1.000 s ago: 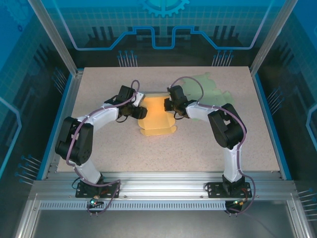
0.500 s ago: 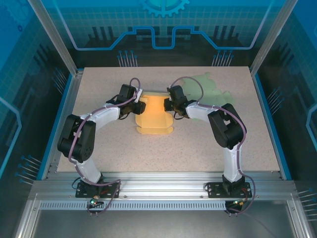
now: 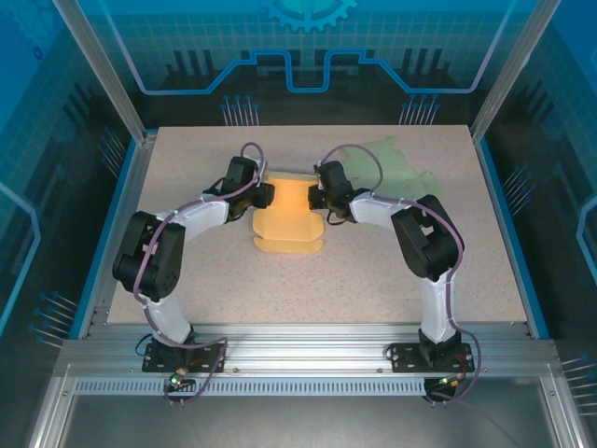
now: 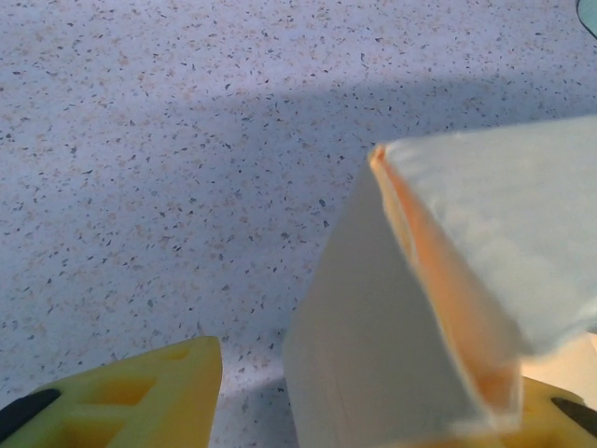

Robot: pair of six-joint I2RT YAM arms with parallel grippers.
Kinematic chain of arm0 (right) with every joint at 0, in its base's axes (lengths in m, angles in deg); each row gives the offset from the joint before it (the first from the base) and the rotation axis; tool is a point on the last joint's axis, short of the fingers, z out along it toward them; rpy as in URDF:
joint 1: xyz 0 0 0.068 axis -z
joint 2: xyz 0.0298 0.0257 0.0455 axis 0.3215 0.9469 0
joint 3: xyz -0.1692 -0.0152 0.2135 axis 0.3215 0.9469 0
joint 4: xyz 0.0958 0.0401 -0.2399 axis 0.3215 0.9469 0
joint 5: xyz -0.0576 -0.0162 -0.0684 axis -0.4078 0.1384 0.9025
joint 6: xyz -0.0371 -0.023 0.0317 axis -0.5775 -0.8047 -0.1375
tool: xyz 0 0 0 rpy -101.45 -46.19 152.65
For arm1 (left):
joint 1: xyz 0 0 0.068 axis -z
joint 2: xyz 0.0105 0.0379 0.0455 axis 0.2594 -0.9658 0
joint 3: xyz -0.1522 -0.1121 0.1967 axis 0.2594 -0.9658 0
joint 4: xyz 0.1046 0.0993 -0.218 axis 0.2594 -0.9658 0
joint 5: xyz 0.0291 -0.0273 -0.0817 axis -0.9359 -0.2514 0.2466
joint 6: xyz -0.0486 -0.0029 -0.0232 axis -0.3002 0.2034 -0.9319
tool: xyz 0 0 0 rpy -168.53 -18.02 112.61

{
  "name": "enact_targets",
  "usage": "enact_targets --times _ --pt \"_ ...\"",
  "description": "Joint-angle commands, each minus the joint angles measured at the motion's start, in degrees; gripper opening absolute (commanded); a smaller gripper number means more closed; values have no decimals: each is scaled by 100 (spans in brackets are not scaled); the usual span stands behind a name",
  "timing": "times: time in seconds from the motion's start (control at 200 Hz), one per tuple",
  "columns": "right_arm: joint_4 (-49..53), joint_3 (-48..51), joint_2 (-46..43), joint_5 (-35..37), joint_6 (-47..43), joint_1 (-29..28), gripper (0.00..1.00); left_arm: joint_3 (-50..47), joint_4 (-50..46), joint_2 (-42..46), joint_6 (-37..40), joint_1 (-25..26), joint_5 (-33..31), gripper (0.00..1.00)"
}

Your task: Fold the paper box

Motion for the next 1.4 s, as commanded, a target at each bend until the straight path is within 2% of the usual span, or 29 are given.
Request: enact_targets --times 0.0,0.145,0.29,0.425,0.515,0.65,0.75,0.87,0.996,1.216,1.396 --pt "144 29 -33 -189 -50 -132 13 303 407 -187 -145 26 -138 50" --pt "182 -13 -21 -178 -50 -139 13 442 385 -335 -250 32 -209 44" --pt "228 -40 -14 -182 -40 -140 13 387 334 -311 -310 56 -309 30" --pt "614 -133 -96 -2 29 -183 12 351 75 -179 -368 172 -566 27" --pt "1172 -235 -239 469 64 -300 12 389 -330 -20 -528 340 -855 25" --pt "2211 -504 -430 1118 68 -488 15 687 -1568 216 -1340 579 -1139 25" --pt "3204 -831 -519 1284 49 -588 18 701 -2355 469 -1957 724 -1081 20" --pt "4459 -1235 -501 1325 -14 -678 17 527 -3019 769 -2550 814 -822 17" --pt "5352 -1463 -422 1547 -10 -867 17 173 -3270 1005 -2977 830 -328 15" --pt "5954 -1675 -31 2140 13 -1093 18 -244 -3299 843 -3204 856 112 11" --pt "6166 -1935 363 2489 -57 -1095 12 -157 -3479 614 -3203 858 -89 13"
